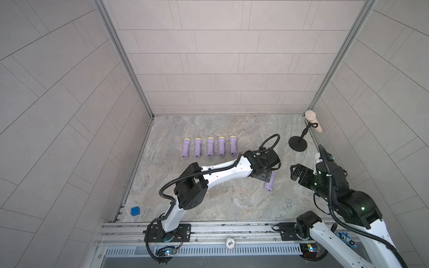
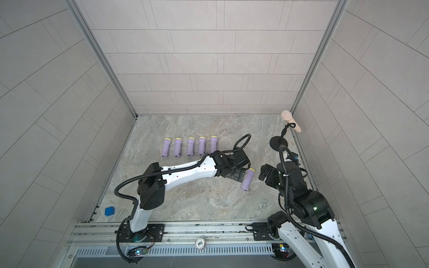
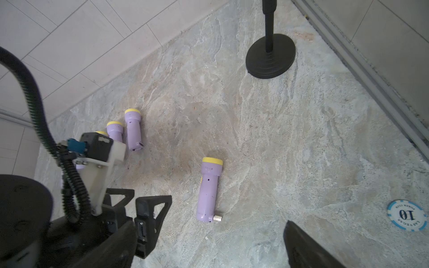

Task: Close the plug at the bottom of the flashlight
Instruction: Pick up the flashlight from the center of the board.

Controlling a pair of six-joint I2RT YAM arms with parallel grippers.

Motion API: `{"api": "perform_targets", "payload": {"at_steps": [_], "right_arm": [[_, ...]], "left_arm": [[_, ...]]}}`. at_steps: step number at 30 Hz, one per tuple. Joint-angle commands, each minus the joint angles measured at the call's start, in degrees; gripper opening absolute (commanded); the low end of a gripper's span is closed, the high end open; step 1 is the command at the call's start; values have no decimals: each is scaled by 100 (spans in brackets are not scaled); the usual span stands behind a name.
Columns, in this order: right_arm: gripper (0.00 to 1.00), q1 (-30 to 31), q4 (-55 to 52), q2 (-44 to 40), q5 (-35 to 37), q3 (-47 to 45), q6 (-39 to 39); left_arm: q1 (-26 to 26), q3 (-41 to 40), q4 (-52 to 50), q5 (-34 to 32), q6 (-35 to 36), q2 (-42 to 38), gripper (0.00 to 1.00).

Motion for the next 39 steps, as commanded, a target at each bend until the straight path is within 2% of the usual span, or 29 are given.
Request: {"api": "perform_targets", "payload": {"at_steps": [1, 18, 31, 39], "right_arm": [[100, -30, -287, -51, 204, 252, 37], [100, -30, -451, -146, 237, 428, -131], [99, -31, -442, -291, 184, 310, -170], [100, -31, -400, -330, 105, 213, -193]], "left_arm": [[-106, 317, -137, 144, 24, 205, 100], [-380, 1748, -815, 474, 134, 1521, 99], [-384, 2345, -847, 432, -57, 2161, 99], [-370, 2525, -756, 501, -139, 2445, 92]]}}
